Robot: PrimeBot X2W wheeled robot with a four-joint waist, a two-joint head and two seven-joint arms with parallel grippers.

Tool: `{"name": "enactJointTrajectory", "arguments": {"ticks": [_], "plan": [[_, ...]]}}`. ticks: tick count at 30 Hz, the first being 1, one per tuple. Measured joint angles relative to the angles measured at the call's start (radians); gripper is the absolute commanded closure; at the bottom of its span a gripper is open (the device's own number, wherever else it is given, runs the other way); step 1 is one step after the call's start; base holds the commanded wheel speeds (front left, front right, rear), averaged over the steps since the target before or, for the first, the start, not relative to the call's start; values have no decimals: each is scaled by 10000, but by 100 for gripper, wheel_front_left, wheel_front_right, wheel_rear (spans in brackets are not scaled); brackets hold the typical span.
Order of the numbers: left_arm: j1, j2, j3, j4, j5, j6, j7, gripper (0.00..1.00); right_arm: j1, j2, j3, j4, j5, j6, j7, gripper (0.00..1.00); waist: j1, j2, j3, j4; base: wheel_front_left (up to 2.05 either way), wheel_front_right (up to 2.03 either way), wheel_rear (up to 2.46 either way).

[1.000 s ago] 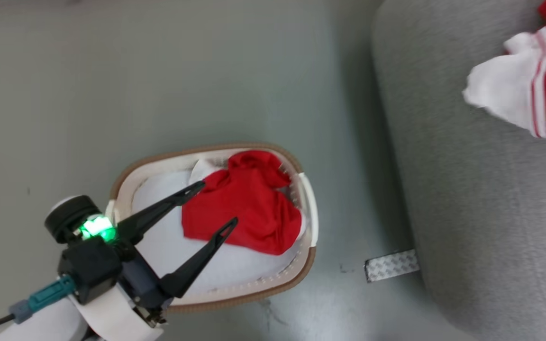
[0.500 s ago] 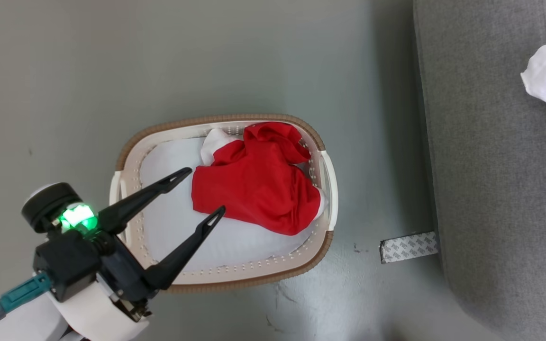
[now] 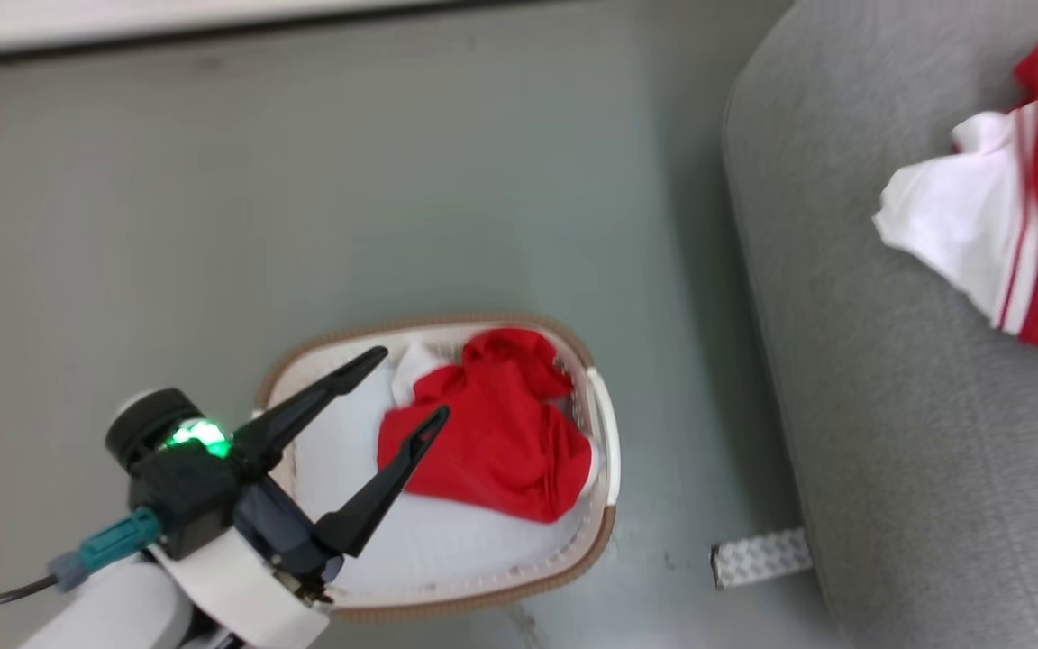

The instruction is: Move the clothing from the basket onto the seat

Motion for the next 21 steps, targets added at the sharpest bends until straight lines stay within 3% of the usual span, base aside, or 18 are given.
{"name": "enactJointTrajectory", "arguments": {"ticks": [6, 11, 16, 21], "plan": [[616, -640, 418, 966, -136, 132, 0, 0, 1881, -1296, 1871, -1845, 1691, 0, 1012, 0, -1, 0, -1491, 37, 0, 0, 0], [1014, -988, 1162, 1446, -253, 290, 0, 0, 3132, -1582, 1979, -3969, 2815, 0, 1375, 0, -2, 0, -2628, 237, 0, 0, 0], [1401, -1396, 2215, 1760, -374, 614, 0, 0, 3714, -1104, 2148, -5434, 3379, -2, 963, 0, -3, 0, -3599, 621, 0, 0, 0], [1997, -1935, 3459, 2105, -368, 988, 0, 0, 4160, 119, 2439, -5783, 3457, 0, -696, 0, -4, 0, -4367, 1041, 0, 0, 0]]}}
